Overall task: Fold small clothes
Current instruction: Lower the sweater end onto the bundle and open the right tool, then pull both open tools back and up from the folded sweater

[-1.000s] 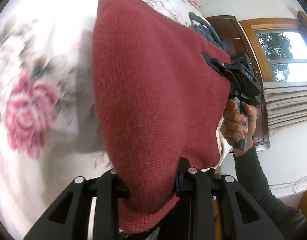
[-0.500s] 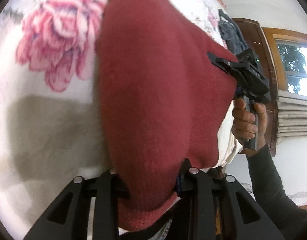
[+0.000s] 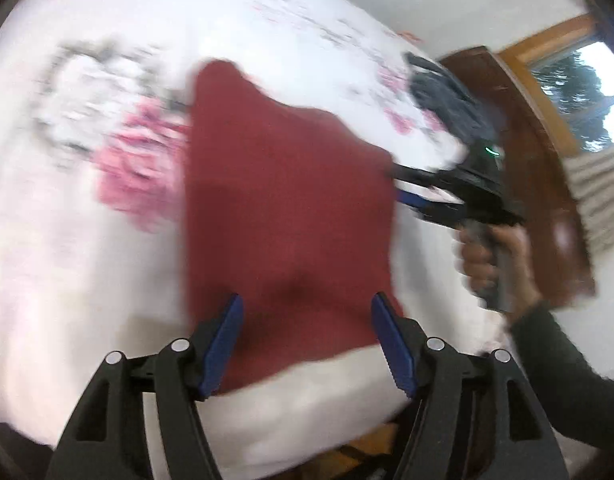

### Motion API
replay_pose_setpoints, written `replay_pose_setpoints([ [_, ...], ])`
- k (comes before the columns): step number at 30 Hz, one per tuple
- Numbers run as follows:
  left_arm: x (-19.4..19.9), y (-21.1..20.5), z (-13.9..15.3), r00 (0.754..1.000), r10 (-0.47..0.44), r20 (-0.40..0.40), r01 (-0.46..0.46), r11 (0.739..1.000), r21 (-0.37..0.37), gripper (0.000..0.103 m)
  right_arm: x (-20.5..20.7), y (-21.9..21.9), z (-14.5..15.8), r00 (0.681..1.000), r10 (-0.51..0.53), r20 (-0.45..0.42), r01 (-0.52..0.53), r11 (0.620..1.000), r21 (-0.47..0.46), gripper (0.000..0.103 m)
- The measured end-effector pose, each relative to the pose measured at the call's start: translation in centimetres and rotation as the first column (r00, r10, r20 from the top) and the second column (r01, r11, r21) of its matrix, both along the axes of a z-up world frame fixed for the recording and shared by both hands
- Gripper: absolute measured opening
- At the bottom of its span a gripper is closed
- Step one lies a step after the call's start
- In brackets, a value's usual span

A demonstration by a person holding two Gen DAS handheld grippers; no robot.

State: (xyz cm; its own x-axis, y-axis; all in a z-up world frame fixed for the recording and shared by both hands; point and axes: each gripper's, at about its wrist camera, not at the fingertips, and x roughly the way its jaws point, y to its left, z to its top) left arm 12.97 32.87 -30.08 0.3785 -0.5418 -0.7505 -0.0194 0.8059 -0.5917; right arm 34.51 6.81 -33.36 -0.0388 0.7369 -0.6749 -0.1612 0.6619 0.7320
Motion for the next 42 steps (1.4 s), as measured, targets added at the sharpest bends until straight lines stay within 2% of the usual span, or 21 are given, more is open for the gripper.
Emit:
replay_pose_setpoints([
  [4,1.2,-3.0,-4.1,0.994,-0.052,-0.098,0.056,0.998,0.036,0.064,0.3,1.9,1.9,0.988,0.012,0.154,-0.001,0.997,-0.071,0.011],
  [7,1.4,-3.8,-5.7,0.991,-0.055,-0.122,0.064,0.996,0.069,0.065,1.1,2.8,-1.0,0.986,0.032,0.162,0.006,0.974,-0.226,0.011],
  [8,1.4,-4.2,-5.4,0.99,-0.061,-0.124,0.071,0.995,0.074,0.065,1.1,2.4,-2.4,0.99,0.028,0.14,0.006,0.971,-0.24,0.014],
  [10,1.6,-4.5,-3.9,0.989,-0.076,-0.126,0.084,0.994,0.063,0.065,1.0,2.5,-1.9,0.985,0.043,0.167,0.0,0.968,-0.25,0.016],
  [12,2.3,-3.5,-1.4,0.995,-0.073,-0.072,0.073,0.997,0.005,0.066,0.7,2.0,0.1,0.975,0.033,0.22,0.022,0.97,-0.244,0.017],
  [15,5.2,0.0,0.8,1.0,-0.005,-0.007,0.005,1.0,-0.015,0.067,-0.5,0.2,3.8,0.951,-0.012,0.309,0.08,0.975,-0.207,0.017],
  [17,8.3,2.2,0.7,0.999,0.046,0.005,-0.046,0.999,-0.015,0.067,-1.1,0.7,4.7,0.951,0.01,0.309,0.045,0.984,-0.172,0.017],
  [19,11.5,2.8,-0.5,0.999,0.048,-0.007,-0.048,0.998,0.028,0.066,-1.8,2.5,3.2,0.953,0.12,0.276,-0.065,0.977,-0.202,0.016],
  [20,12.4,2.8,-1.5,0.999,0.041,-0.024,-0.04,0.998,0.048,0.065,-1.8,4.0,2.0,0.954,0.159,0.253,-0.101,0.968,-0.231,0.013],
  [21,13.2,2.8,-2.5,0.998,0.041,-0.047,-0.038,0.997,0.061,0.065,-1.5,4.7,0.3,0.952,0.194,0.235,-0.12,0.948,-0.296,0.001],
  [22,13.7,2.7,-3.5,0.997,0.043,-0.068,-0.038,0.997,0.074,0.066,-1.0,4.9,-0.8,0.951,0.205,0.231,-0.118,0.933,-0.339,0.0],
  [23,14.2,2.3,-4.2,0.996,0.037,-0.086,-0.03,0.996,0.082,0.066,-0.3,4.3,-1.8,0.963,0.178,0.204,-0.105,0.94,-0.325,0.0],
  [25,14.3,1.6,-3.7,0.996,0.028,-0.088,-0.018,0.993,0.114,0.066,0.2,3.4,-1.6,0.976,0.136,0.17,-0.084,0.955,-0.285,0.0],
  [27,13.5,1.5,-1.4,0.998,0.02,-0.052,-0.013,0.991,0.135,0.066,-1.1,2.9,1.1,0.959,0.153,0.237,-0.082,0.956,-0.283,0.002],
  [29,11.1,1.7,0.8,0.999,-0.031,0.022,0.029,0.995,0.094,0.066,-3.7,2.9,3.5,0.947,0.181,0.266,-0.121,0.966,-0.228,0.001],
  [31,9.1,1.3,1.3,0.997,-0.068,0.045,0.065,0.995,0.076,0.066,-5.8,3.4,3.5,0.934,0.237,0.268,-0.172,0.954,-0.246,0.001],
  [34,7.4,0.0,-2.0,0.998,-0.066,-0.021,0.068,0.987,0.148,0.066,-7.2,4.6,-0.6,0.922,0.315,0.223,-0.217,0.901,-0.375,0.0],
  [35,7.0,0.0,-2.7,0.999,-0.043,-0.007,0.044,0.987,0.154,0.066,-7.0,4.3,-1.8,0.931,0.298,0.209,-0.205,0.904,-0.376,0.0],
  [37,6.5,-0.3,-2.0,1.0,-0.029,0.012,0.027,0.985,0.17,0.066,-7.1,3.8,-0.9,0.945,0.26,0.198,-0.176,0.916,-0.361,0.0],
  [40,4.1,-0.6,1.8,0.997,-0.032,0.068,0.022,0.989,0.147,0.068,-9.6,3.0,3.1,0.925,0.277,0.261,-0.179,0.922,-0.342,0.002],
  [42,2.2,-1.1,2.7,0.995,-0.038,0.091,0.022,0.983,0.18,0.075,-12.1,2.6,3.8,0.911,0.318,0.263,-0.208,0.904,-0.374,0.002],
])
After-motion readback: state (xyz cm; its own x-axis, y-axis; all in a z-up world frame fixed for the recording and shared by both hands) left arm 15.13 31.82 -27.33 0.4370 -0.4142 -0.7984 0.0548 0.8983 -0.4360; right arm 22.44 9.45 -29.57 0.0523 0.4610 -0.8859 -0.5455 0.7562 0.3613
